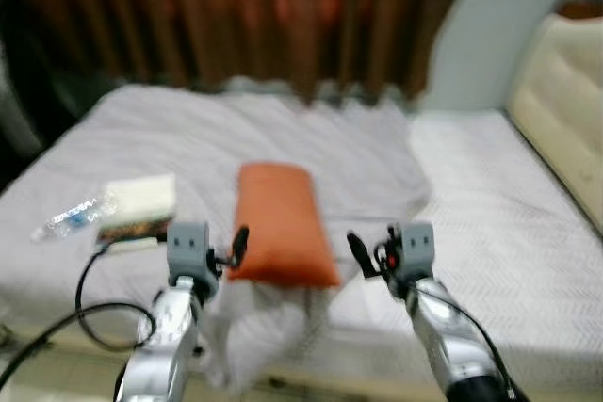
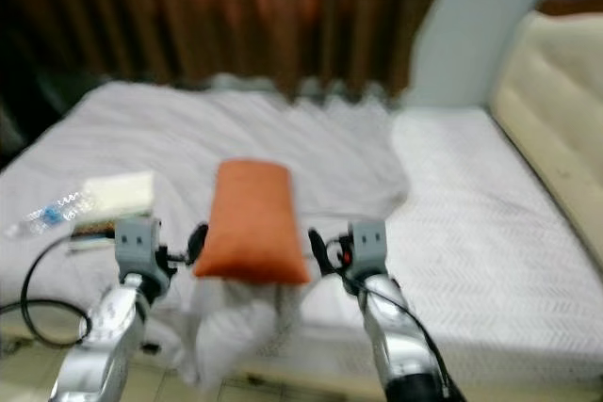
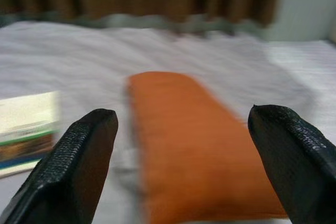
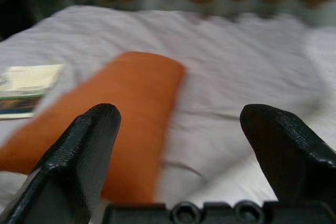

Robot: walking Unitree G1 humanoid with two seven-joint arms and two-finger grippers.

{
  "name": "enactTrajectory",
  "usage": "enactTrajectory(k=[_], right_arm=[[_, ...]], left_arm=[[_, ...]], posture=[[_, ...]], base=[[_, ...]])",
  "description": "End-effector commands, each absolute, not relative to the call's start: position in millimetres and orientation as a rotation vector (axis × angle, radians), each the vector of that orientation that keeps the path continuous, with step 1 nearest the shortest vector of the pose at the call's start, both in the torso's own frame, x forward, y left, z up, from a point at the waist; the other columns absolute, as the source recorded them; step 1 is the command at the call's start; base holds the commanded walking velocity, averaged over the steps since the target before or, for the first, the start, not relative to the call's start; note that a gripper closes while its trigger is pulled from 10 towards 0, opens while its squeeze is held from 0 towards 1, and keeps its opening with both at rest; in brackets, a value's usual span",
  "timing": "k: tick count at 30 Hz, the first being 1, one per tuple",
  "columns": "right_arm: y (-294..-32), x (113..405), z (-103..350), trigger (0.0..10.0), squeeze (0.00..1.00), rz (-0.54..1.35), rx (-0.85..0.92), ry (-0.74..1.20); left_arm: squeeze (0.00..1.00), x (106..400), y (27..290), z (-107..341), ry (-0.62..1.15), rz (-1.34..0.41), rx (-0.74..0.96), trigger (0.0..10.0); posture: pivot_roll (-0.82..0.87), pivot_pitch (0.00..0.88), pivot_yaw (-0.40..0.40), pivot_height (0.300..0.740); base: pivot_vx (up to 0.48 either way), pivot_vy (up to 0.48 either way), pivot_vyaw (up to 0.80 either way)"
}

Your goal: Clean up the room

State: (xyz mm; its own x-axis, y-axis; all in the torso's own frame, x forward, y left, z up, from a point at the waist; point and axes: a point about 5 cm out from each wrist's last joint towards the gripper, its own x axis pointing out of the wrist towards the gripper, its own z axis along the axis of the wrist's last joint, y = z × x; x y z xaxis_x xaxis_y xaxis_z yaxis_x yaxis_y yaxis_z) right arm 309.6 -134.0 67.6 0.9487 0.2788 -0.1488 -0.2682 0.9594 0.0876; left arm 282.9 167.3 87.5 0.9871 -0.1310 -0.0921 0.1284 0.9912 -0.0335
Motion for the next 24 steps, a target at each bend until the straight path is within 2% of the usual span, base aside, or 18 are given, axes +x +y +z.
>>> enactTrajectory(k=[1, 7, 14, 17, 19, 23, 24], right_arm=[[-124.7, 312.6, 69.2, 10.0, 0.0, 0.306, 0.069, 0.164], [-120.4, 315.0, 72.1, 10.0, 0.0, 0.314, 0.083, 0.144], [-118.4, 314.6, 70.2, 10.0, 0.0, 0.308, 0.081, 0.149], [-111.8, 315.4, 65.6, 10.0, 0.0, 0.324, 0.107, 0.19], [-109.6, 320.1, 67.1, 10.0, 0.0, 0.317, 0.137, 0.196], [-115.6, 337.9, 75.8, 10.0, 0.0, 0.211, 0.204, 0.194], [-124.0, 344.9, 80.5, 10.0, 0.0, 0.137, 0.193, 0.184]], left_arm=[[0.0, 285.6, 172.6, 91.0, 0.089, -0.126, -0.017, 10.0], [0.0, 292.7, 180.7, 91.4, 0.107, -0.139, 0.018, 10.0], [0.0, 295.9, 181.5, 88.9, 0.138, -0.167, 0.007, 10.0], [0.0, 300.6, 188.3, 86.8, 0.156, -0.125, -0.029, 10.0], [0.0, 307.1, 192.6, 86.4, 0.163, -0.102, -0.046, 10.0], [0.0, 333.0, 197.2, 92.3, 0.164, -0.13, -0.096, 10.0], [0.0, 347.1, 193.9, 100.4, 0.159, -0.153, -0.135, 10.0]], posture=[[0.02, 0.0, -0.002, 0.74], [0.02, 0.0, 0.001, 0.74], [0.02, 0.0, 0.007, 0.74], [0.01, 0.0, 0.011, 0.74], [0.01, 0.01, 0.009, 0.74], [0.03, 0.108, 0.002, 0.74], [0.03, 0.168, 0.004, 0.74]], base=[[0.48, 0.0, 0.0], [0.48, 0.0, 0.0], [0.48, 0.0, -0.8], [0.48, 0.0, 0.0], [0.0, 0.0, 0.0], [0.0, 0.0, 0.0], [0.0, 0.0, 0.0]])
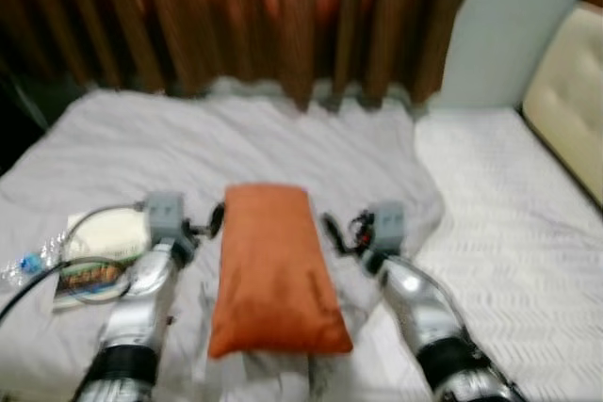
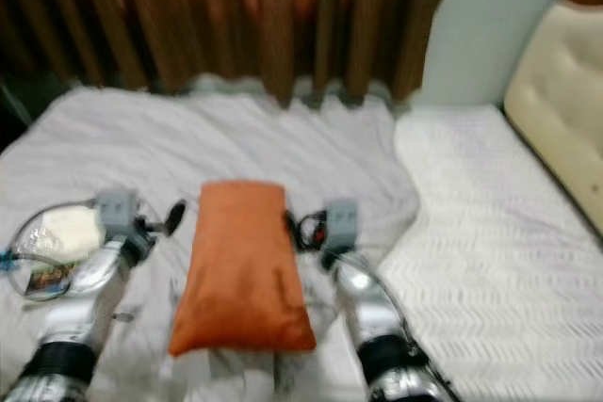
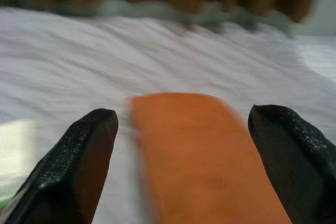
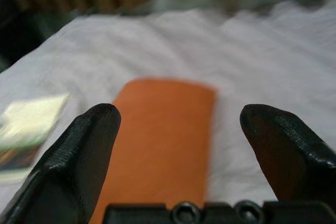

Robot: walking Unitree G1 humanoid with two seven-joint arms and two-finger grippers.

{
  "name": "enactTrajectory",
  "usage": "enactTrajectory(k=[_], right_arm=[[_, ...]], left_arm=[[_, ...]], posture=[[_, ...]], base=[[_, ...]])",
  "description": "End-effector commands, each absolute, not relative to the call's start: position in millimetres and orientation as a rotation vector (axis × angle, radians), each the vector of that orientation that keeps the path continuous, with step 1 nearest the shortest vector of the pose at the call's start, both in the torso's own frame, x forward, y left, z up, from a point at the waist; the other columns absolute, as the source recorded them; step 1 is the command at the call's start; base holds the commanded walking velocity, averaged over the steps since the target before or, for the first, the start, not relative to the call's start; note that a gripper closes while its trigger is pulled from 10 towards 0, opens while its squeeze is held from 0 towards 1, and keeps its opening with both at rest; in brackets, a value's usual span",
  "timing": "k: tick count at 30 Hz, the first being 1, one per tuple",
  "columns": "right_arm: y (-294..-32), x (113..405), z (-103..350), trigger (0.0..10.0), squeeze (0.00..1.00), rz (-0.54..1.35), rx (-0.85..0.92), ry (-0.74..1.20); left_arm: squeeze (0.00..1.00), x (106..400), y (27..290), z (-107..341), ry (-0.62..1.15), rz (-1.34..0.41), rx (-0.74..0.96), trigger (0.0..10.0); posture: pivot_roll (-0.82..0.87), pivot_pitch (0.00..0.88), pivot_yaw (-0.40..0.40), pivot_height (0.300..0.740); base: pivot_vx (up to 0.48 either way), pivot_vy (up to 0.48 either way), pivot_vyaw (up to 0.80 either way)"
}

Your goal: Clean up the room

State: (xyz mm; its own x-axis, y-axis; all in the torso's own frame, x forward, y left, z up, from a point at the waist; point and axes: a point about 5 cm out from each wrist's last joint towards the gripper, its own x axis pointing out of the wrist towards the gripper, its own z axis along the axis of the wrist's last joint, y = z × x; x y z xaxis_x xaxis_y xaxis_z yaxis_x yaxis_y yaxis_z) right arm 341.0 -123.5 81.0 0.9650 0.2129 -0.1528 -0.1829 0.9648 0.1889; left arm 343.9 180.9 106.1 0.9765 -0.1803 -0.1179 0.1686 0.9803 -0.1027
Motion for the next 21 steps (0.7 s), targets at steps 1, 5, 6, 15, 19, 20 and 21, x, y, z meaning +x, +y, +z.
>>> enactTrajectory(k=[1, 5, 6, 15, 19, 20, 21], right_arm=[[-124.0, 344.9, 80.5, 10.0, 0.0, 0.137, 0.193, 0.184], [-139.1, 353.2, 83.2, 10.0, 0.0, 0.042, 0.162, 0.182], [-141.8, 352.8, 83.3, 10.0, 0.0, 0.027, 0.17, 0.181], [-136.1, 349.9, 70.4, 10.0, 0.0, -0.079, 0.36, 0.22], [-131.8, 350.4, 73.7, 10.0, 0.0, -0.098, 0.43, 0.197], [-130.6, 351.2, 75.1, 10.0, 0.0, -0.1, 0.455, 0.191], [-128.4, 352.2, 76.7, 10.0, 0.0, -0.095, 0.49, 0.185]], left_arm=[[0.0, 347.1, 193.9, 100.4, 0.159, -0.153, -0.135, 10.0], [0.0, 371.1, 174.9, 114.4, 0.19, -0.223, -0.165, 10.0], [0.0, 373.1, 174.4, 115.8, 0.198, -0.225, -0.163, 10.0], [0.0, 363.0, 197.3, 85.8, 0.294, -0.083, -0.372, 10.0], [0.0, 365.0, 194.9, 89.1, 0.272, -0.102, -0.421, 10.0], [0.0, 366.2, 193.9, 91.0, 0.263, -0.109, -0.432, 10.0], [0.0, 368.0, 191.7, 93.8, 0.253, -0.119, -0.444, 10.0]], posture=[[0.03, 0.168, 0.004, 0.74], [0.01, 0.292, 0.015, 0.74], [-0.01, 0.359, 0.014, 0.74], [-0.12, 0.592, 0.028, 0.74], [-0.16, 0.639, 0.018, 0.74], [-0.16, 0.639, 0.018, 0.74], [-0.15, 0.649, 0.018, 0.74]], base=[[0.0, 0.0, 0.0], [0.0, 0.0, 0.0], [0.0, 0.0, 0.0], [0.0, 0.0, 0.0], [0.0, 0.0, 0.0], [0.0, 0.0, 0.0], [0.0, 0.0, 0.0]])
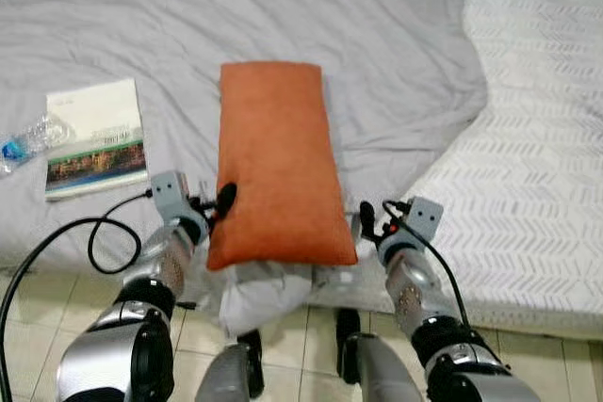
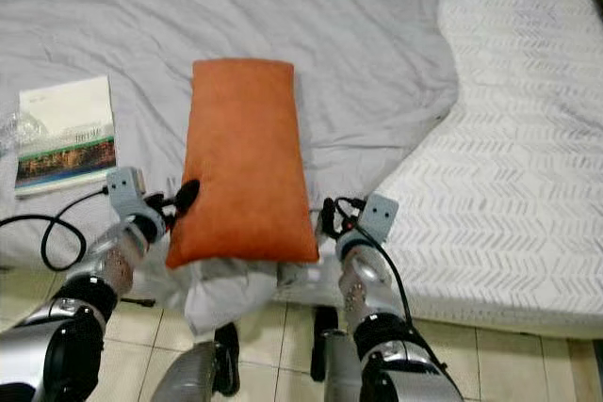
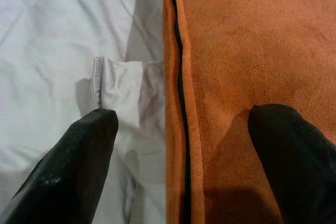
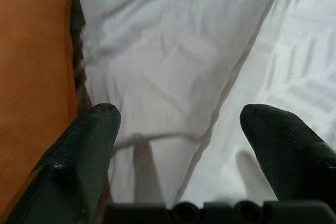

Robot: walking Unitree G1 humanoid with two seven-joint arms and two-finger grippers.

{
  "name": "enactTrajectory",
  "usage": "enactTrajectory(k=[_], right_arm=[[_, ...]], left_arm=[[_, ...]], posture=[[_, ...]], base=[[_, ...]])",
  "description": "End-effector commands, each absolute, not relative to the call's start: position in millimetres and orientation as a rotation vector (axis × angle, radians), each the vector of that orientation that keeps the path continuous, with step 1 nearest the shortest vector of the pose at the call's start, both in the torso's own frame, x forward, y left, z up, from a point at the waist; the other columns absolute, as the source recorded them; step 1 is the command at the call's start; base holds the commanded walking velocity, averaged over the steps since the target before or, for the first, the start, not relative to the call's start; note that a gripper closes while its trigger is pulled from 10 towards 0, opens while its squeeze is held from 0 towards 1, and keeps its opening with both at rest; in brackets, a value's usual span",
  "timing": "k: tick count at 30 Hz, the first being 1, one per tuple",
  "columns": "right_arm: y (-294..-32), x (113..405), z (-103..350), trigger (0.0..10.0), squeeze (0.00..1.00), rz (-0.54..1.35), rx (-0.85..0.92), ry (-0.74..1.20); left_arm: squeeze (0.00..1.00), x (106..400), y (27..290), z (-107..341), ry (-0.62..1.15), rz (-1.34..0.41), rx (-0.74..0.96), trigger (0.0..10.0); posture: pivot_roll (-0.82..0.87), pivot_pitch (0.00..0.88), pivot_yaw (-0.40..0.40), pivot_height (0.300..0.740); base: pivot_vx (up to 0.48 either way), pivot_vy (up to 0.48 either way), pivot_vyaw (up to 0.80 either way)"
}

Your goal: Clean up the room

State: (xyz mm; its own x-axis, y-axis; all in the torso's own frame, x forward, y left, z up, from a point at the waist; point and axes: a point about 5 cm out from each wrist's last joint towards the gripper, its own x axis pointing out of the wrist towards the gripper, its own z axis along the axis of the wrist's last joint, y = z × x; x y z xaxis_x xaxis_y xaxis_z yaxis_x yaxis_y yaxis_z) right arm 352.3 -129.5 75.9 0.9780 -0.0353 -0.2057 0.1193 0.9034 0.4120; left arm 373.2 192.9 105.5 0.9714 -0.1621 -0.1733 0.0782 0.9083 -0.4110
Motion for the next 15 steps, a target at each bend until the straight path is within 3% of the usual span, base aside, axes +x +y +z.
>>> enactTrajectory(k=[1, 2, 9, 12, 15], right_arm=[[-128.4, 352.2, 76.7, 10.0, 0.0, -0.095, 0.49, 0.185], [-121.4, 355.0, 81.5, 10.0, 0.0, -0.063, 0.579, 0.17], [-105.3, 360.4, 98.1, 10.0, 0.0, 0.043, 0.689, 0.122], [-109.0, 360.7, 99.6, 10.0, 0.0, 0.042, 0.676, 0.109], [-133.4, 359.2, 98.7, 10.0, 0.0, -0.029, 0.639, 0.069]], left_arm=[[0.0, 368.0, 191.7, 93.8, 0.253, -0.119, -0.444, 10.0], [0.0, 372.0, 182.7, 99.9, 0.232, -0.167, -0.471, 10.0], [0.0, 380.1, 166.1, 121.4, 0.167, -0.363, -0.475, 10.0], [0.0, 379.6, 166.7, 124.0, 0.158, -0.409, -0.449, 10.0], [0.0, 379.9, 178.0, 133.5, 0.103, -0.432, -0.387, 10.0]], posture=[[-0.15, 0.649, 0.018, 0.74], [-0.14, 0.642, 0.02, 0.74], [-0.12, 0.626, 0.036, 0.74], [-0.11, 0.624, 0.042, 0.74], [-0.11, 0.621, 0.053, 0.74]], base=[[0.0, 0.0, 0.0], [0.0, 0.0, 0.0], [0.0, 0.0, 0.0], [0.0, 0.0, 0.0], [0.0, 0.0, 0.0]])
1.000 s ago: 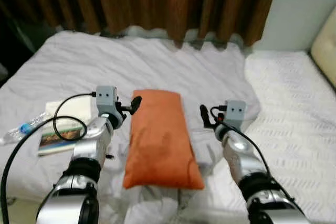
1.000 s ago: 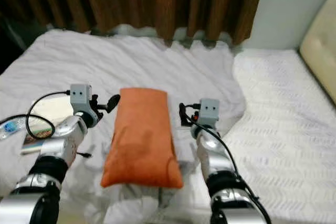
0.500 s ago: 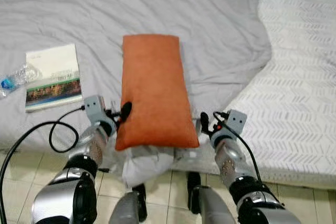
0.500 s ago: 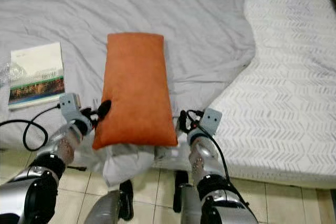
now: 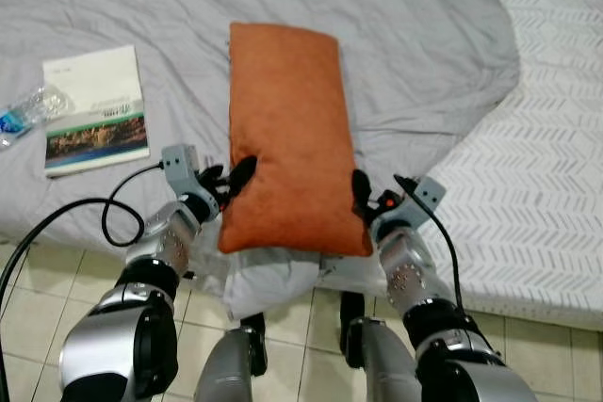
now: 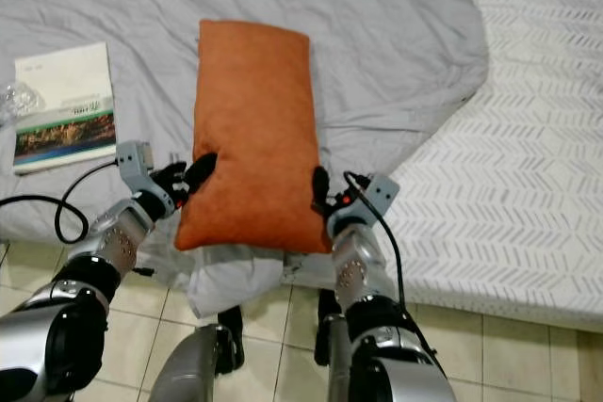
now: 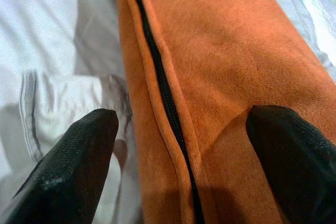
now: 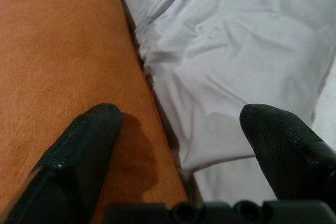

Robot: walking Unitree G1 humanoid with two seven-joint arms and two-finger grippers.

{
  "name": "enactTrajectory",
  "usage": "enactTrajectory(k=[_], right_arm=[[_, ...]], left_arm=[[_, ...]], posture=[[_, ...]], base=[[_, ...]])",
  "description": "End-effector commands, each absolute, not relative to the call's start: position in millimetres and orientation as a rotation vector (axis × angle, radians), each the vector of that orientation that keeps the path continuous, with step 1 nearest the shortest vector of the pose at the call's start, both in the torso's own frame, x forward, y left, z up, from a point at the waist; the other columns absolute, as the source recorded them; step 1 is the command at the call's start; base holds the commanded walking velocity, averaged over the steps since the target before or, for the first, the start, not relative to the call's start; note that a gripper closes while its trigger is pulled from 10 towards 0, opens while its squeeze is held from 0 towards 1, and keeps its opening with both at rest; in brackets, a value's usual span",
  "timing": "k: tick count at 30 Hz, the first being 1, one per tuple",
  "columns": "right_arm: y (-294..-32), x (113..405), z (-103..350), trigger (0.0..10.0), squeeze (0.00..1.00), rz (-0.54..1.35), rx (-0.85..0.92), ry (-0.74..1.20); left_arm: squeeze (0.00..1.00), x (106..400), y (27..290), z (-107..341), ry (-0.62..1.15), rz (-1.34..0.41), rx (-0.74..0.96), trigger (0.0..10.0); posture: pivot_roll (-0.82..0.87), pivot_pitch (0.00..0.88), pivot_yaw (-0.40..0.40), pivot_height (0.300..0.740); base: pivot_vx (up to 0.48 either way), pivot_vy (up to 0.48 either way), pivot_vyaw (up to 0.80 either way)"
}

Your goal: Clean up the room

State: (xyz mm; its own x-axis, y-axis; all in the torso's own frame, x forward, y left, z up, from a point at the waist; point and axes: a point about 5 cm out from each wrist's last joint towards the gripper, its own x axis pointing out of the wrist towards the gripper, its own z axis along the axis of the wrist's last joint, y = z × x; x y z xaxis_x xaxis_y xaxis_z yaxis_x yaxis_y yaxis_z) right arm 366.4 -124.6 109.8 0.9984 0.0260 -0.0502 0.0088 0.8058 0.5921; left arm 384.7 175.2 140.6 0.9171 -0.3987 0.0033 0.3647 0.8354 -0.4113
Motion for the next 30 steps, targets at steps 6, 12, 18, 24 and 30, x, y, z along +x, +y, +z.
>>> enactTrajectory(k=[6, 12, 18, 24, 30], right_arm=[[-137.0, 355.1, 97.2, 10.0, 0.0, -0.015, 0.644, 0.067], [-124.8, 350.3, 89.3, 10.0, 0.0, 0.011, 0.68, 0.102], [-107.8, 349.1, 88.8, 10.0, 0.0, 0.063, 0.737, 0.134], [-100.1, 351.0, 97.8, 10.0, 0.0, 0.118, 0.74, 0.116], [-88.4, 349.5, 104.7, 10.0, 0.0, 0.176, 0.711, 0.111]], left_arm=[[0.0, 383.6, 192.5, 153.2, 0.027, -0.429, -0.367, 10.0], [0.0, 384.4, 211.2, 174.8, -0.057, -0.404, -0.342, 10.0], [0.0, 386.0, 196.1, 161.0, 0.009, -0.429, -0.457, 10.0], [0.0, 383.8, 169.0, 138.7, 0.093, -0.442, -0.657, 10.0], [0.0, 375.3, 128.2, 114.4, 0.25, -0.538, -0.623, 10.0]], posture=[[-0.11, 0.627, 0.058, 0.74], [-0.11, 0.622, 0.065, 0.74], [-0.1, 0.628, 0.063, 0.74], [-0.11, 0.629, 0.052, 0.74], [-0.13, 0.624, 0.038, 0.74]], base=[[0.0, 0.0, 0.0], [0.0, 0.0, 0.0], [0.0, 0.0, 0.0], [0.0, 0.0, 0.0], [0.0, 0.0, 0.0]])
